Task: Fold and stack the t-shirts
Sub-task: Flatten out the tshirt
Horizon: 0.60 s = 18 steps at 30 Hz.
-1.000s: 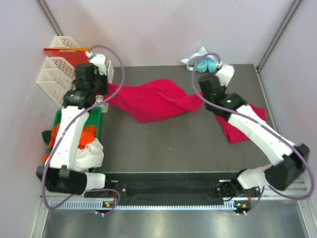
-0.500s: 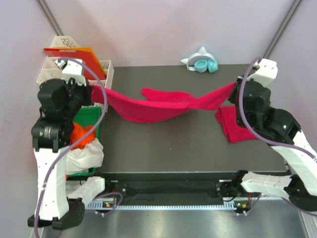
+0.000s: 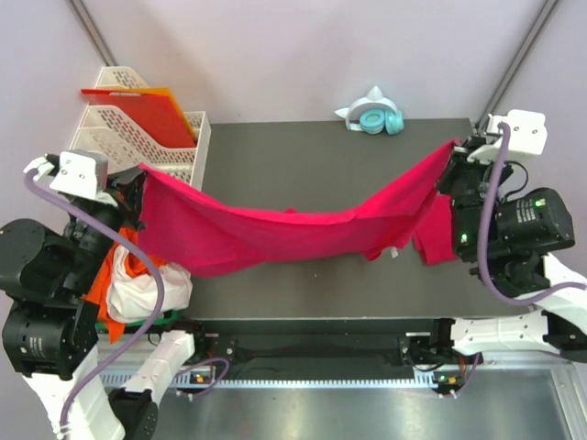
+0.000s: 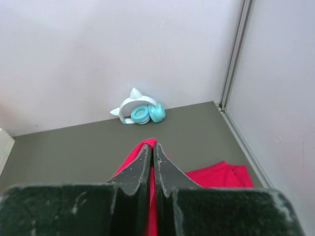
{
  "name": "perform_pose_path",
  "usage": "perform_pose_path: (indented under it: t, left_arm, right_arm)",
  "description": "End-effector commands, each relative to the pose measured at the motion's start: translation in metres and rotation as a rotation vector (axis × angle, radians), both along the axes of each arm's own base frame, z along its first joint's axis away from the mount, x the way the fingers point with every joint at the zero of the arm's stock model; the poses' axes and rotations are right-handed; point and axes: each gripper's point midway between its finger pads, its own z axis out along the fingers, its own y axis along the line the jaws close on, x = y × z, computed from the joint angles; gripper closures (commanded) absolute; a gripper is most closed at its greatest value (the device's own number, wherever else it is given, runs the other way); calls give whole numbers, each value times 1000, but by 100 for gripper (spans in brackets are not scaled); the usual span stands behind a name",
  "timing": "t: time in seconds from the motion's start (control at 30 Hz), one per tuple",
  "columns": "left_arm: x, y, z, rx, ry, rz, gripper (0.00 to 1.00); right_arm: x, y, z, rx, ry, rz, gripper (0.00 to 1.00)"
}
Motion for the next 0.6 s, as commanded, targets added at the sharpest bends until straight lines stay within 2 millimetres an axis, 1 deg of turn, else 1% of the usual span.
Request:
perform_pose_path:
  t: [0.0, 0.07, 0.1, 0.13, 0.17, 0.2, 0.27, 0.3, 0.33, 0.37, 0.4, 0.43, 0.47, 0.5, 0.53, 0.57]
  left_arm:
    - [7, -9, -3, 3, 22, -51, 100]
    - [10, -13, -12, -8, 54, -70, 100]
    - [14, -15, -21, -11, 81, -79, 100]
    - [16, -17, -24, -19, 92, -86, 100]
    - [16, -20, -26, -31, 97, -102, 100]
    - [20, -21, -28, -35, 106, -106, 100]
    - [28, -22, -26, -42, 109, -108, 100]
    - [37, -21, -25, -44, 123, -95, 100]
    - [42, -19, -25, -43, 131, -84, 100]
    - [53, -18, -26, -44, 151, -72, 100]
    - [59, -14, -27, -44, 160, -47, 100]
    - [64, -13, -28, -46, 164, -36, 100]
    - [73, -12, -29, -46, 170, -26, 100]
    - [81, -7, -31, -52, 179, 4, 100]
    - [87, -6, -32, -54, 185, 15, 100]
    - [100, -5, -37, -54, 207, 30, 100]
  right_arm:
    - [-9, -16, 6, 40, 76, -79, 100]
    - [-6, -10, 7, 35, 61, -72, 100]
    - [-5, -8, 8, 43, 49, -68, 100]
    - [-4, -11, 9, 57, 42, -77, 100]
    - [-4, -13, 11, 67, 34, -78, 100]
    - [-4, -16, 20, 73, 21, -73, 100]
    - [-1, -11, 29, 39, 15, -81, 100]
    - [-1, -15, 39, 34, 5, -83, 100]
    - [3, -10, 40, 12, 4, -96, 100]
    - [4, -12, 45, 6, -1, -104, 100]
    - [8, -6, 46, -20, -8, -109, 100]
    - [11, -10, 47, -28, -9, -139, 100]
    - [13, -13, 49, -25, -13, -159, 100]
    - [17, -12, 48, -48, -13, -176, 100]
    - [22, -17, 48, -60, -13, -208, 100]
    - [25, -18, 55, -4, -45, -211, 100]
